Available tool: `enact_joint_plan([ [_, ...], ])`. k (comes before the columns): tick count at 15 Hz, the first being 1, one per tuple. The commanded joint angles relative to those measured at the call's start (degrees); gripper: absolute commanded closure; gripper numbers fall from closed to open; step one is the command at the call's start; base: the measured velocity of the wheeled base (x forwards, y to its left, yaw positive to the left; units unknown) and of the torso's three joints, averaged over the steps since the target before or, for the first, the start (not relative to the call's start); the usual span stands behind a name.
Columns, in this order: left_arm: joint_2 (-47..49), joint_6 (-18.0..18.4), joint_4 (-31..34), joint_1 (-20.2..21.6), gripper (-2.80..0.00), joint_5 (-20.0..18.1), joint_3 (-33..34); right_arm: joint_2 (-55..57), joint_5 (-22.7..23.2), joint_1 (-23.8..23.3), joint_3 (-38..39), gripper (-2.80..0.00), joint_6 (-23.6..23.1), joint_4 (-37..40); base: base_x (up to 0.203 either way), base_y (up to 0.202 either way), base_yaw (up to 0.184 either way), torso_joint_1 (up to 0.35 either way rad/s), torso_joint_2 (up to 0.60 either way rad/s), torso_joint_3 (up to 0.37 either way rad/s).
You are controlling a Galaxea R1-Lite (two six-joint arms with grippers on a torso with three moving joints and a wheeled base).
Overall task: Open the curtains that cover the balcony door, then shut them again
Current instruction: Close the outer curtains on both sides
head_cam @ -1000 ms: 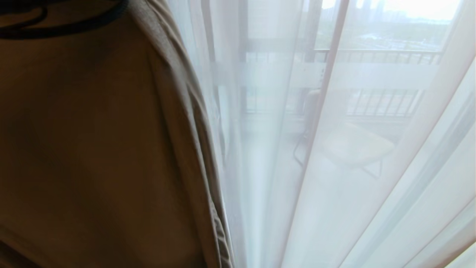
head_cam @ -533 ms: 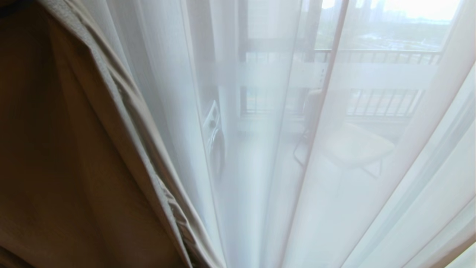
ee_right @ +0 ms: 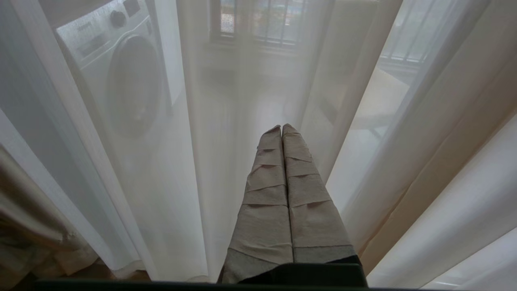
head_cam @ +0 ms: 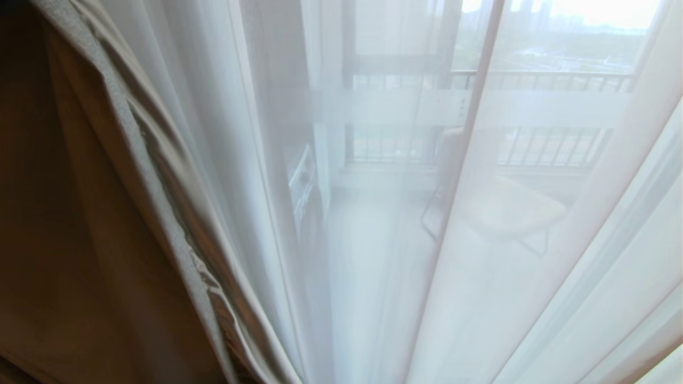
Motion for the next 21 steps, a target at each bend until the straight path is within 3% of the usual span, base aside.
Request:
enact_joint_plan([
  [1,-0.1,0.1,-0.2,-0.1,-2.8,-0.6,0.5,0.0,0.0,0.0,0.0,0.0,0.0,0.0,0.0,0.0,0.0,0.0,0.0,0.0],
  [7,-6.0,0.0,-0.1,-0.1,-2.8,-0.7,7.4,0.0,0.0,0.0,0.0,0.0,0.0,0.0,0.0,0.0,0.0,0.0,0.0,0.0],
  [16,-33.2,-2.3,0.7,0.0,-2.8,0.5,31.6,0.0,0.0,0.0,0.0,0.0,0.0,0.1,0.0,0.0,0.0,0.0,0.0,0.0],
  [21,-46.2,-2.5,6.3,0.1,-2.8,1.1,42.9,0.0,0.0,0.0,0.0,0.0,0.0,0.0,0.0,0.0,0.0,0.0,0.0,0.0],
])
